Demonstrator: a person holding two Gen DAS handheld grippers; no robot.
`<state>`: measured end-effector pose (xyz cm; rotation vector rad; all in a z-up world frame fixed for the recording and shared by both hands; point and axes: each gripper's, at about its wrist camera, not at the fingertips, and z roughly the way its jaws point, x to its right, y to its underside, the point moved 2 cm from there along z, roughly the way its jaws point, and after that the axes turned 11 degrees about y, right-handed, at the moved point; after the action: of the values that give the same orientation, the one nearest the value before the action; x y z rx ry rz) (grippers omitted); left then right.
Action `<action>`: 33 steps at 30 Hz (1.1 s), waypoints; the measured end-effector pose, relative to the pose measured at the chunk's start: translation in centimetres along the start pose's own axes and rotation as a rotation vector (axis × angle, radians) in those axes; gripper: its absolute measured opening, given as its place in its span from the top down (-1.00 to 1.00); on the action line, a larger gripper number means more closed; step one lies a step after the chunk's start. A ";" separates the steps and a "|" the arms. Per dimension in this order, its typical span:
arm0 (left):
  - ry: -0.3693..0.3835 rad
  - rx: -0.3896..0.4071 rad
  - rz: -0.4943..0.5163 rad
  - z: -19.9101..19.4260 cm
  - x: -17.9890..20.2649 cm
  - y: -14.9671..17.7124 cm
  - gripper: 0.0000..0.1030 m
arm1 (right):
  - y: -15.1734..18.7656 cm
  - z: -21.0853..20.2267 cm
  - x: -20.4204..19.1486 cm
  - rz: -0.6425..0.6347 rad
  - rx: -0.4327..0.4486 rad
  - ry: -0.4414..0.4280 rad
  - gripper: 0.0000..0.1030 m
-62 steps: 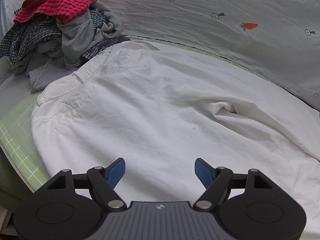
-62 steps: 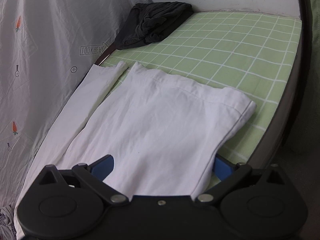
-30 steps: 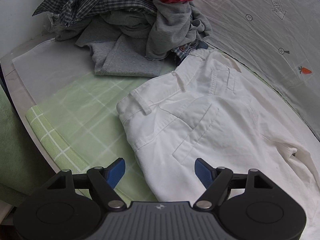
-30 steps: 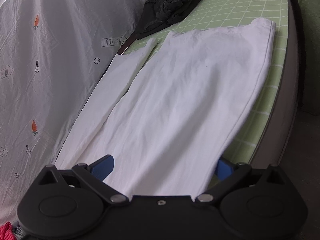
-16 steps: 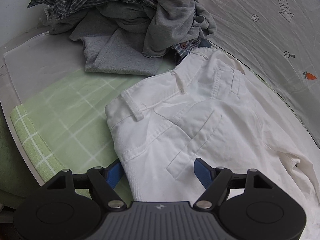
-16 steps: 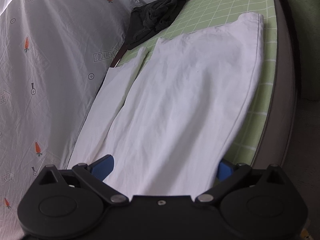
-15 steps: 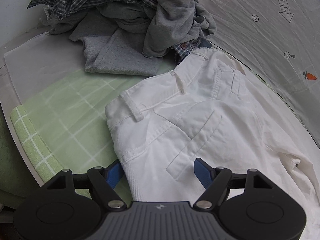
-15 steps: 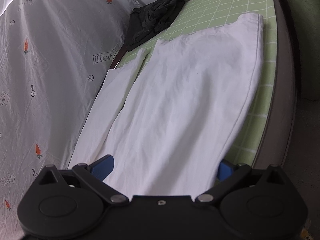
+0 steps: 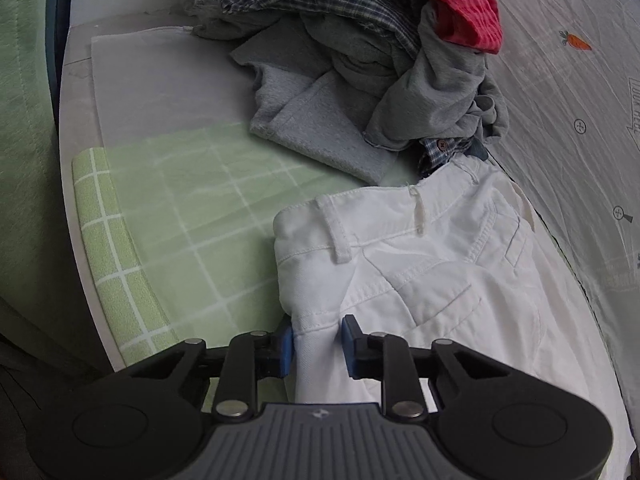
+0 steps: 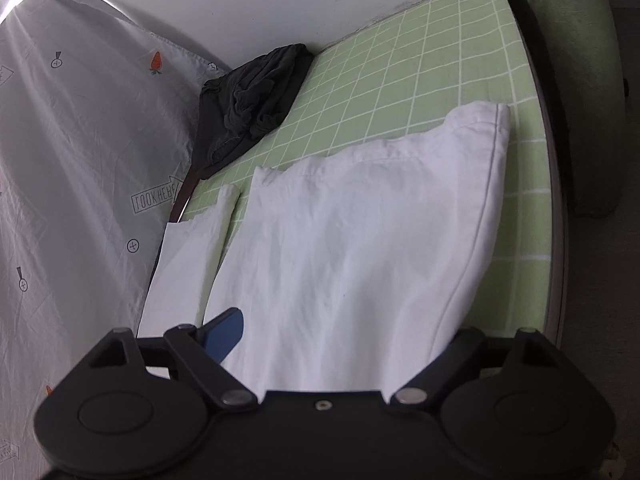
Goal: Fold clothes
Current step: 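Grasp the shirt edge with the right tool while the left tool grasps the collar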
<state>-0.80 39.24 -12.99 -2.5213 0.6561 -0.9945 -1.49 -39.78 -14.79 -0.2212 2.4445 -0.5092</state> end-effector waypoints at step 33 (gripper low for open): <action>-0.017 0.182 0.049 -6.0 9.9 -3.6 0.85 | -9.4 -3.1 -10.6 -0.218 -0.046 -0.250 0.91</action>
<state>2.42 36.03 -1.75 -2.3422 0.5919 -0.9683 5.34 -44.50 -2.90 -0.5425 2.2006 -0.4876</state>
